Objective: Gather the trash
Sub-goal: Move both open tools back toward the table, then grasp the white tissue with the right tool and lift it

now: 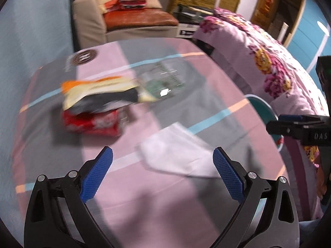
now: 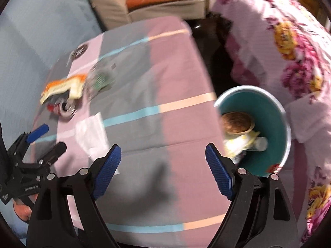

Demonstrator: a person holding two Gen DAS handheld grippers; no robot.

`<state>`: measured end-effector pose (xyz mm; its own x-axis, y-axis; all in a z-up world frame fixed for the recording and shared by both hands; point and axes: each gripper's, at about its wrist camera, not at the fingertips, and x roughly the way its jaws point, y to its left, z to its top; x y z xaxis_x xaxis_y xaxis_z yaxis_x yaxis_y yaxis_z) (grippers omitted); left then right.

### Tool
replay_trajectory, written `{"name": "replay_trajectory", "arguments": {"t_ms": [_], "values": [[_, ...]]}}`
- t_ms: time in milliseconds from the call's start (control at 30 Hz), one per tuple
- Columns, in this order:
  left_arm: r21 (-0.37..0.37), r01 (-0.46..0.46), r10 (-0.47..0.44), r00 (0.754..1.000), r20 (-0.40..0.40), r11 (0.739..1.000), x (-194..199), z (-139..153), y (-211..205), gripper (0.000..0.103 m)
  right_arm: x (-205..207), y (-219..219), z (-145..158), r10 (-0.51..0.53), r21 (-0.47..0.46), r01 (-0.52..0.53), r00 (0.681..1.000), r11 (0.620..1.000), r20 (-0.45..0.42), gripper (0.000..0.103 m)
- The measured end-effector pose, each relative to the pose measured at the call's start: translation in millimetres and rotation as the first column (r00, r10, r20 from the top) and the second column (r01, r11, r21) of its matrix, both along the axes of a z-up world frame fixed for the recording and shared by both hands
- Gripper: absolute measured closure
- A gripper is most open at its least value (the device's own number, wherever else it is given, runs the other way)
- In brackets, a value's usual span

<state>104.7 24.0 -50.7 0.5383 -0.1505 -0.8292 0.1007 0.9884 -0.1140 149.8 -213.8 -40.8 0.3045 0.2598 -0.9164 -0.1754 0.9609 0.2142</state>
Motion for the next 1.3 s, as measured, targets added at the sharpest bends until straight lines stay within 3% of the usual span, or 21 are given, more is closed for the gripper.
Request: {"name": "replay_trajectory", "arguments": {"t_ms": [400, 833, 1033, 1067, 1100, 1167, 1300], "values": [[-0.041, -0.162, 0.16, 0.986, -0.055, 0.986, -11, -29, 91, 0.005, -5, 109, -43, 0.228, -0.038, -0.23, 0.972, 0.972, -0.059, 0.023], [-0.063, -0.204, 0.2, 0.977, -0.074, 0.977, -5, -37, 114, 0.005, -8, 152, -65, 0.347, -0.155, -0.349, 0.937, 0.924, -0.039, 0.024], [-0.067, -0.201, 0.197, 0.978, -0.071, 0.977, -2, -34, 110, 0.005, -26, 161, -62, 0.369, -0.18, -0.362, 0.929, 0.915, 0.006, 0.051], [-0.066, -0.197, 0.193, 0.979, -0.069, 0.978, -2, -33, 108, 0.005, -29, 162, -61, 0.371, -0.178, -0.362, 0.929, 0.915, 0.013, 0.062], [-0.063, -0.195, 0.191, 0.979, -0.067, 0.979, -2, -32, 106, 0.005, -30, 163, -60, 0.371, -0.175, -0.363, 0.928, 0.915, 0.015, 0.08], [-0.055, -0.188, 0.185, 0.981, -0.062, 0.981, -1, -28, 101, 0.005, -32, 162, -57, 0.371, -0.154, -0.366, 0.929, 0.918, 0.003, 0.096], [-0.041, -0.173, 0.172, 0.984, -0.041, 0.984, -1, -18, 93, 0.005, -28, 152, -48, 0.341, -0.083, -0.341, 0.94, 0.936, -0.02, 0.097]]}}
